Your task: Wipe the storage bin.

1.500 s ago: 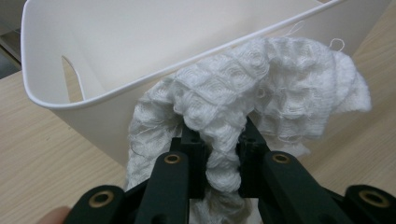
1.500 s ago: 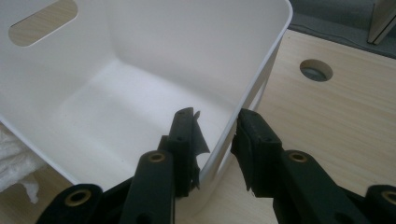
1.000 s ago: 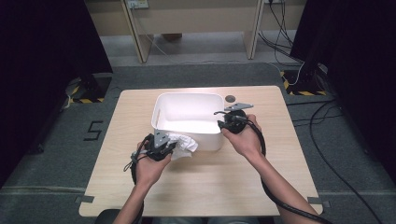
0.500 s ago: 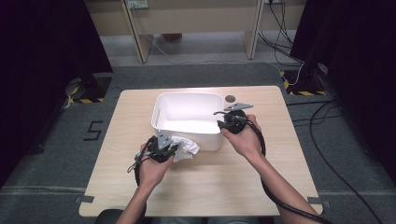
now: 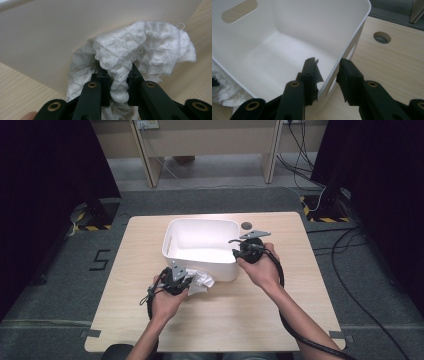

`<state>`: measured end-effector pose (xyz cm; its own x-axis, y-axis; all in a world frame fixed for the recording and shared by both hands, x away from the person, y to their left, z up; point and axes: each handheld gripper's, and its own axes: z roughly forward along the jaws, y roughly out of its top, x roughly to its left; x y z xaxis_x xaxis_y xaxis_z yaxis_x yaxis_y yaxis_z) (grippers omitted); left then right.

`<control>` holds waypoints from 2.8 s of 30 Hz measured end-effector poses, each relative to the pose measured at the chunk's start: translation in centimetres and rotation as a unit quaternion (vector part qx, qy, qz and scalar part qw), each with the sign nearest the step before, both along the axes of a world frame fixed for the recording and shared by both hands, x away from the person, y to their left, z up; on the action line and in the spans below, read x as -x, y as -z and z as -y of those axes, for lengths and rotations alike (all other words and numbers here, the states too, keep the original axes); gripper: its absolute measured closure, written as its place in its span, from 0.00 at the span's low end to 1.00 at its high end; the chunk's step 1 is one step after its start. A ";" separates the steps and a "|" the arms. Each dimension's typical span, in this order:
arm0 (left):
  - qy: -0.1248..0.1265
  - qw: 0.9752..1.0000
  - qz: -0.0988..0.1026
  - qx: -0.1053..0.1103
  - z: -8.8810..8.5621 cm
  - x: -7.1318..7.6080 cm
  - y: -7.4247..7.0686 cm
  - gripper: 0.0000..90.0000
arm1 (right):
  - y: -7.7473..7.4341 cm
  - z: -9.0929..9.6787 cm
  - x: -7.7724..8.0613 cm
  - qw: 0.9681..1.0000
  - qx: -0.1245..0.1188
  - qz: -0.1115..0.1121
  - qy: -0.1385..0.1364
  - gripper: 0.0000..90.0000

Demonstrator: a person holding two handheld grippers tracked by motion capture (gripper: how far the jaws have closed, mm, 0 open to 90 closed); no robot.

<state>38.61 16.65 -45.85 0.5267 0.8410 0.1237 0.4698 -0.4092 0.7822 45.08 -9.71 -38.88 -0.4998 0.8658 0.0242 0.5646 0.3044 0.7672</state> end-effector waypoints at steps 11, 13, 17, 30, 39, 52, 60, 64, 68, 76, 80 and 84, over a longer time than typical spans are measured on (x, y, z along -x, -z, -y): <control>0.005 1.000 -0.014 -0.011 0.4 -0.3 1.1 0.86 | 0.0 -0.1 0.1 1.000 0.003 0.001 0.001 0.75; 0.004 1.000 -0.017 -0.012 0.4 -0.3 1.3 0.86 | 0.0 -0.1 0.1 1.000 0.003 0.002 0.001 0.75; 0.003 1.000 -0.022 -0.015 0.5 -0.5 1.8 0.86 | 0.0 -0.1 0.1 1.000 0.002 0.001 -0.001 0.75; 0.001 0.999 -0.032 -0.024 0.8 -0.9 2.6 0.86 | 0.0 -0.4 0.3 1.000 0.005 0.005 -0.002 0.74; 0.007 0.999 -0.034 -0.023 1.3 -0.9 2.5 0.86 | 0.0 -0.4 0.2 1.000 0.002 0.004 -0.001 0.74; 0.019 0.999 -0.030 -0.018 2.1 -0.8 2.0 0.86 | 0.0 -0.4 0.2 1.000 0.000 0.002 -0.001 0.74; 0.022 0.999 -0.023 -0.013 2.3 -0.6 1.4 0.86 | 0.0 -0.4 0.2 1.000 0.000 0.002 -0.001 0.74; 0.023 0.999 -0.020 -0.012 2.4 -0.5 1.1 0.86 | 0.0 -0.4 0.2 1.000 -0.001 0.003 -0.001 0.74; 0.025 1.000 -0.016 -0.010 2.4 -0.5 0.8 0.86 | 0.0 -0.3 0.2 1.000 -0.002 0.002 -0.001 0.74; 0.027 1.000 -0.013 -0.006 2.4 -0.4 0.3 0.86 | 0.0 -0.3 0.1 1.000 -0.002 0.003 -0.002 0.74; 0.028 1.000 -0.008 -0.002 2.5 -0.3 -0.1 0.86 | 0.0 -0.3 0.2 1.000 -0.002 0.002 -0.002 0.74; 0.028 1.000 -0.004 -0.003 2.5 -0.2 -0.3 0.86 | 0.0 -0.3 0.1 1.000 -0.003 0.003 -0.002 0.74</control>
